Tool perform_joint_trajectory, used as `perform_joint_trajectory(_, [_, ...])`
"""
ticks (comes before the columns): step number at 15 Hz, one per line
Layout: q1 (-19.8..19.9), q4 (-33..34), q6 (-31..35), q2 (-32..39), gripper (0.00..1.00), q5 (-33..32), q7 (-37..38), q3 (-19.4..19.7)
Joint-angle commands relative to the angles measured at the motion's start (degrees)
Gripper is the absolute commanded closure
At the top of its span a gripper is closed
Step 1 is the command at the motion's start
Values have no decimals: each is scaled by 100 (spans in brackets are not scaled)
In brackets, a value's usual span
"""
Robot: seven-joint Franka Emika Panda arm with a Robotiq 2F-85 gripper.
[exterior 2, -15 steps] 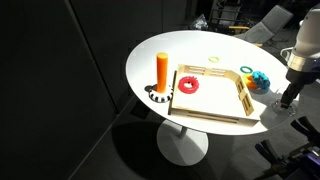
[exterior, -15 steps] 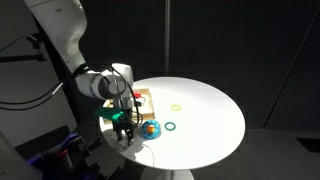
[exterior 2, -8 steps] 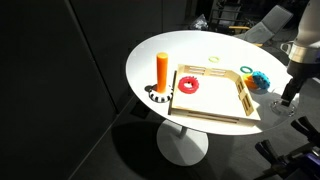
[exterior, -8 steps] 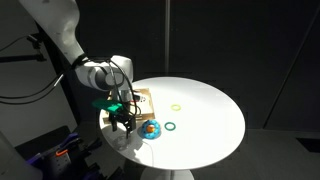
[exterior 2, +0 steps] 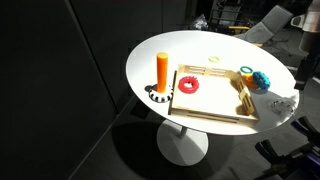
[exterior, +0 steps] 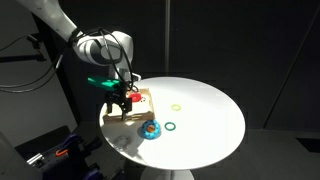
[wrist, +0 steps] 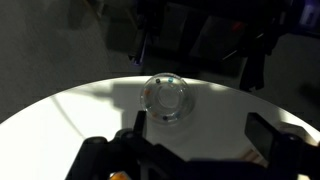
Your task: Put the clear ring on the table.
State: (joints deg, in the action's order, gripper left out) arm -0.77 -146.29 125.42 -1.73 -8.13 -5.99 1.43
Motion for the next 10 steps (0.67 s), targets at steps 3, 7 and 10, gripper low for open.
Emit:
perform_joint_trajectory(3, [18, 325, -1047, -875, 0, 42, 205, -95])
perform_joint_trajectory(7, [-2, 549, -1490, -1368, 0, 101, 248, -132])
perform_joint_trajectory(10, [-5, 683, -1663, -1713, 0, 155, 317, -156])
